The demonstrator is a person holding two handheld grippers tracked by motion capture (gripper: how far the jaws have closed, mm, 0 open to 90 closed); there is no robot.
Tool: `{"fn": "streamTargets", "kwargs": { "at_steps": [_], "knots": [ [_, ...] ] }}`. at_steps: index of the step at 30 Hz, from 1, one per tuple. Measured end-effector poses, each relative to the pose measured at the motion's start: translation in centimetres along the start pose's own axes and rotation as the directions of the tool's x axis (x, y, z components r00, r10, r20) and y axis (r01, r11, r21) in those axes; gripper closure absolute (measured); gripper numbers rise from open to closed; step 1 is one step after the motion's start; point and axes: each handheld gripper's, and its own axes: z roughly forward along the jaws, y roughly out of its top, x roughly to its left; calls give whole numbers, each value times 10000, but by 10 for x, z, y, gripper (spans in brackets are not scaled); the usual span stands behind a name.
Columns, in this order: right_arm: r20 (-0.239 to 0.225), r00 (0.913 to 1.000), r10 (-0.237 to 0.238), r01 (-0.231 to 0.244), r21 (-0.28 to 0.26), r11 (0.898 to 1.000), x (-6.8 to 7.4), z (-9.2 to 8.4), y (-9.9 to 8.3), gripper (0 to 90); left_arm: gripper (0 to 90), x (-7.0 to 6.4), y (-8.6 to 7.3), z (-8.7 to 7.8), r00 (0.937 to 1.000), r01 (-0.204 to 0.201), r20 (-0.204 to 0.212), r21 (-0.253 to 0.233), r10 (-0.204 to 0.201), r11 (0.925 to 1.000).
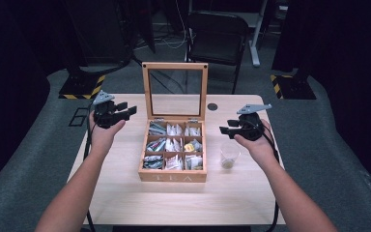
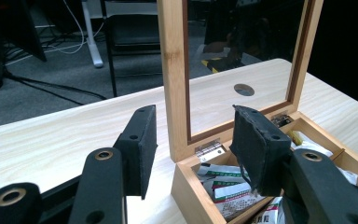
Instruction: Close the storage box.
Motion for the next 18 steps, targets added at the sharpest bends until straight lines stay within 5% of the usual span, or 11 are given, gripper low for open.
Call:
{"fn": "streamTargets", "kwargs": {
  "at_steps": [8, 18],
  "knots": [
    [280, 9996, 84, -82, -99, 9999, -5, 12, 18, 425, 501, -1, 1, 1, 10000, -47, 26, -23, 47, 10000],
    [69, 10000, 58, -57, -100, 9999, -1, 36, 43, 436, 501, -1, 1, 2, 10000, 0, 37, -55, 0, 10000]
  ]
}}
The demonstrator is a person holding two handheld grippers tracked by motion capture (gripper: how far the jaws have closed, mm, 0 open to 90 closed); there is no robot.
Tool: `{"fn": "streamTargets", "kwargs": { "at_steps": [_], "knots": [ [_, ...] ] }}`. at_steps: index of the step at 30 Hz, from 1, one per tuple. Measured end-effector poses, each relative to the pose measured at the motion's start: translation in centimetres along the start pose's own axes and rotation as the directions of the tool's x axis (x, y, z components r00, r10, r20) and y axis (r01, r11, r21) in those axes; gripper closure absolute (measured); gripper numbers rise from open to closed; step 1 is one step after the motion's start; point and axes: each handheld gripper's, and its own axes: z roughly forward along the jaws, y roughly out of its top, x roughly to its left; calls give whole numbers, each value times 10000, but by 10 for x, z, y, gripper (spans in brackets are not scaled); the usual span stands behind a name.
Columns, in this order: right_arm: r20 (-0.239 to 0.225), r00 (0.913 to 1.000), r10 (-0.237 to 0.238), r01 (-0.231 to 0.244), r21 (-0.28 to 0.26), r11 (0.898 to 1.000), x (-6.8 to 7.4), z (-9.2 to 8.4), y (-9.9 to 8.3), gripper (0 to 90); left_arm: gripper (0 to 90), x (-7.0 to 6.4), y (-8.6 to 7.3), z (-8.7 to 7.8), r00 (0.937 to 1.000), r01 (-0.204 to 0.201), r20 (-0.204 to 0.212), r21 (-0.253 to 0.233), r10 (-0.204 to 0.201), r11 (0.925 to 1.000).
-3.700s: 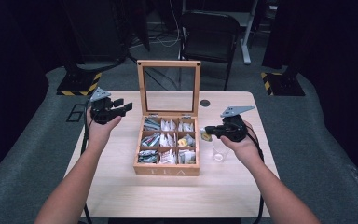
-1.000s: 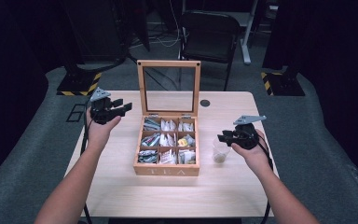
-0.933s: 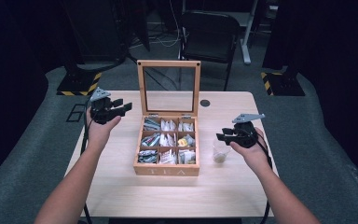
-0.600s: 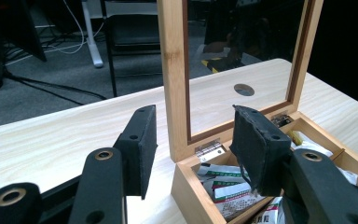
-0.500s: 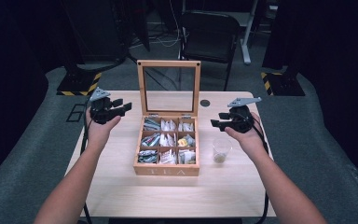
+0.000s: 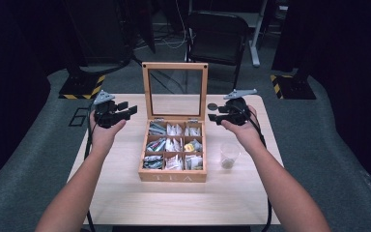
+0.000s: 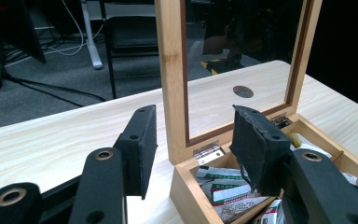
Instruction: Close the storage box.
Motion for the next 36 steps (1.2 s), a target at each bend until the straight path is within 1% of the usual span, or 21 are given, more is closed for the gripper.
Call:
{"fn": "streamTargets", "kwargs": {
  "at_steps": [1, 4, 6, 7, 12, 14, 15, 17, 18, 19, 21, 22, 26, 31, 35, 36],
  "knots": [
    [-30, 10000, 2, -2, -54, 10000, 0, 2, 2, 436, 501, 0, 0, 0, 10000, 4, -6, -9, -4, 10000],
    [-26, 10000, -27, 27, 6, 10000, 1, 8, 11, 437, 502, 0, 0, 0, 10000, 3, 12, -4, -3, 10000],
    [-65, 10000, -35, 35, -12, 10000, 1, 10, 14, 453, 502, 0, 0, 0, 10000, 34, 29, 41, -34, 10000],
    [-175, 9998, -65, 64, -33, 10000, 1, 12, 18, 458, 502, 1, 0, 0, 10000, 35, 14, 34, -35, 10000],
    [-175, 9998, -72, 73, 35, 10000, 1, 15, 23, 458, 502, 1, 0, -1, 10000, 14, 52, 33, -14, 10000],
    [-219, 9997, -125, 124, -69, 9999, 1, 16, 26, 463, 502, 1, 0, -1, 10000, -5, 46, 89, 5, 10000],
    [-272, 9996, -63, 60, -130, 9999, 1, 17, 26, 464, 502, 1, 0, -1, 10000, 8, 37, 92, -8, 10000],
    [-338, 9994, -91, 85, -177, 9998, -1, 20, 28, 465, 502, 0, 0, -1, 10000, 11, 31, 39, -11, 10000],
    [-323, 9995, -26, 22, -103, 9999, -2, 22, 28, 465, 502, 0, 0, 0, 10000, 3, 27, 13, -3, 10000],
    [-294, 9995, -126, 123, -79, 9999, -4, 25, 29, 468, 502, -1, 0, 0, 10000, 4, 40, 26, -4, 10000],
    [-266, 9996, -17, 17, -17, 10000, -8, 32, 29, 479, 502, -1, 0, 2, 10000, 4, 44, 33, -5, 10000],
    [-266, 9996, -17, 17, -17, 10000, -8, 32, 29, 479, 502, -2, 0, 2, 10000, -12, 56, 74, 11, 10000],
    [-58, 10000, 17, -17, 47, 10000, -15, 42, 27, 479, 502, -3, 0, 4, 9999, -13, 105, 55, 12, 10000],
    [-1, 9996, 291, -291, 161, 9994, -22, 53, 25, 468, 502, -4, -1, 6, 9999, -32, 120, 66, 31, 10000],
    [120, 9996, 268, -270, 229, 9994, -27, 61, 25, 467, 502, -5, 0, 6, 9999, -59, 162, 46, 59, 10000],
    [141, 9992, 367, -371, 255, 9990, -27, 62, 26, 467, 502, -5, 0, 5, 9999, -68, 153, 38, 67, 10000]
  ]
}}
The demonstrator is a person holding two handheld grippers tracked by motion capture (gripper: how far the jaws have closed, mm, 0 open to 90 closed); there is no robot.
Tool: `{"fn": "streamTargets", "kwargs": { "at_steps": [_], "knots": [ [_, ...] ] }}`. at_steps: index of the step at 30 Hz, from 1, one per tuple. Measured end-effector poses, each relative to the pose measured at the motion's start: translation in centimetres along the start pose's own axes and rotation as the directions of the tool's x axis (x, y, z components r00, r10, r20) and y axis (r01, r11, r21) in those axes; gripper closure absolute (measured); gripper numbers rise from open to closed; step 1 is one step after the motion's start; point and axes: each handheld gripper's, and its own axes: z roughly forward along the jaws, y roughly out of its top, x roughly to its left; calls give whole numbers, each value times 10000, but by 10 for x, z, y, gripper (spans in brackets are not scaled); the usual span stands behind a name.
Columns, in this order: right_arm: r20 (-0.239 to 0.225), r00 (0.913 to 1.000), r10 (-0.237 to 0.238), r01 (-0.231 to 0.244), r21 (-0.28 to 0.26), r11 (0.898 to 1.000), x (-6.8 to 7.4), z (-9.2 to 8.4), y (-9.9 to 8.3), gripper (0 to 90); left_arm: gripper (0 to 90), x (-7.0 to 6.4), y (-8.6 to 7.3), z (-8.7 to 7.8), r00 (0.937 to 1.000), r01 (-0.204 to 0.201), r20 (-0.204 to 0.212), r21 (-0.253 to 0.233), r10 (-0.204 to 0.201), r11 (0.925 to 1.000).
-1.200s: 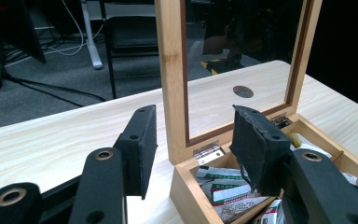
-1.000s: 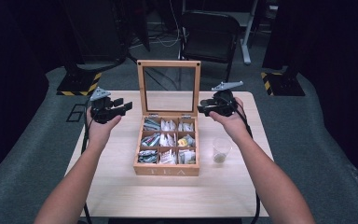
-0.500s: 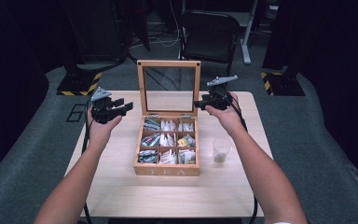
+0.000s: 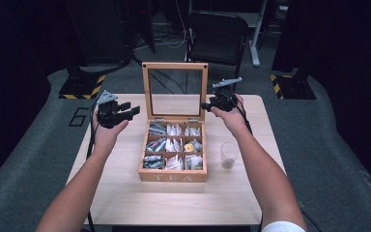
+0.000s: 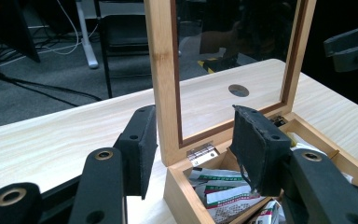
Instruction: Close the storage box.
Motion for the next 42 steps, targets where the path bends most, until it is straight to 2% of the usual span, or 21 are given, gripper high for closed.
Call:
{"fn": "streamTargets", "kwargs": {
  "at_steps": [6, 14, 20, 22, 24, 32, 42],
  "knots": [
    [36, 10000, 72, -72, -136, 9999, -3, 7, 3, 460, 502, 1, 0, -3, 10000, 79, -35, -33, -79, 10000],
    [250, 9994, 232, -233, 26, 9997, -6, 19, 0, 451, 502, 1, 1, -7, 10000, 85, -32, -100, -85, 9999],
    [379, 9988, 322, -314, -217, 9993, -8, 23, 2, 452, 502, 1, 2, -10, 10000, 16, -7, -272, -17, 9996],
    [392, 9983, 439, -433, -153, 9989, -9, 25, 3, 445, 502, 1, 2, -10, 10000, -4, 33, -324, 5, 9995],
    [434, 9986, 309, -302, -165, 9994, -10, 27, 4, 443, 502, 0, 2, -10, 9999, -137, 56, -337, 139, 9993],
    [260, 9992, 291, -286, -183, 9994, -6, 36, 7, 435, 502, -1, 4, -11, 9996, -230, 139, -511, 238, 9984],
    [325, 9988, 378, -369, -266, 9990, -6, 34, 14, 476, 502, 0, 4, -14, 9998, -140, 116, -550, 146, 9984]
  ]
}}
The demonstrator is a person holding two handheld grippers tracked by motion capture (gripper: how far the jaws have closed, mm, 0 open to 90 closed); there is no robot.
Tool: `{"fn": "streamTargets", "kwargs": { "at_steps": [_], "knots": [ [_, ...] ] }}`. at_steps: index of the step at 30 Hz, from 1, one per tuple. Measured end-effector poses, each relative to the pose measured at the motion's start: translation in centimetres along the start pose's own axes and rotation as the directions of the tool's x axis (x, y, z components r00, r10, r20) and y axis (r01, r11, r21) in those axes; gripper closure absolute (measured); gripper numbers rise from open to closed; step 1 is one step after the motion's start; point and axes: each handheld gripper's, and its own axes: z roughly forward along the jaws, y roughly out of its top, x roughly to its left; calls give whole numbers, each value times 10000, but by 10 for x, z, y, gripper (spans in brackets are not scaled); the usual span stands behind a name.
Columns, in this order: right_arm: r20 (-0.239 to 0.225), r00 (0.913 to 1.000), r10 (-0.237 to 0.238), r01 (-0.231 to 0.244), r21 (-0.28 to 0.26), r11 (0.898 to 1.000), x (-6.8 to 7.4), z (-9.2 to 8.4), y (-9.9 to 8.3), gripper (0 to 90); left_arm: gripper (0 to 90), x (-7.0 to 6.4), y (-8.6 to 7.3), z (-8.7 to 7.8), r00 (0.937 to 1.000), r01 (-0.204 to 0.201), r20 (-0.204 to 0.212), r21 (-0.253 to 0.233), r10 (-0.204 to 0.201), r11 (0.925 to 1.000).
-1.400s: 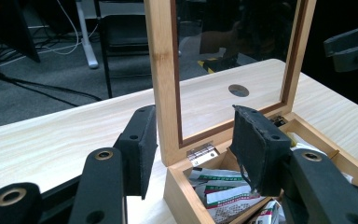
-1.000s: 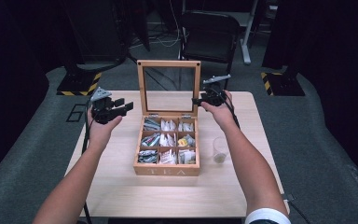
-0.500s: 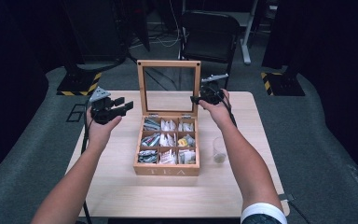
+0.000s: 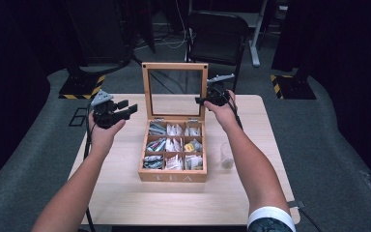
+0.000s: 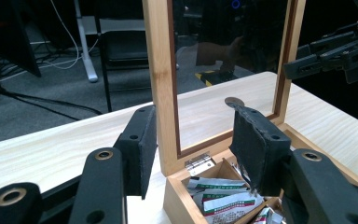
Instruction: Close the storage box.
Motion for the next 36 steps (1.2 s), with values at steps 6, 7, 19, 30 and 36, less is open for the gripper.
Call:
{"fn": "streamTargets", "kwargs": {
  "at_steps": [6, 7, 19, 30, 36],
  "knots": [
    [-92, 9999, -59, 60, 25, 10000, 1, -7, 0, 516, 502, 1, 1, -2, 10000, 52, -65, -153, -53, 9999],
    [-88, 9999, -75, 75, 21, 10000, 2, -8, 0, 521, 502, 1, 1, -2, 9999, 75, -90, -187, -77, 9998],
    [-657, 9978, -49, 1, -719, 9974, 7, -27, -10, 527, 502, -3, 3, -6, 9999, 44, -101, -498, -49, 9987],
    [-1135, 9934, -193, 19, -1518, 9884, 20, -60, -6, 568, 503, -10, 4, -3, 10000, 15, -45, -531, -17, 9986],
    [-1378, 9902, -236, -11, -1762, 9844, 25, -75, -10, 572, 511, -15, 6, -4, 9999, -119, 88, -597, 125, 9981]
  ]
}}
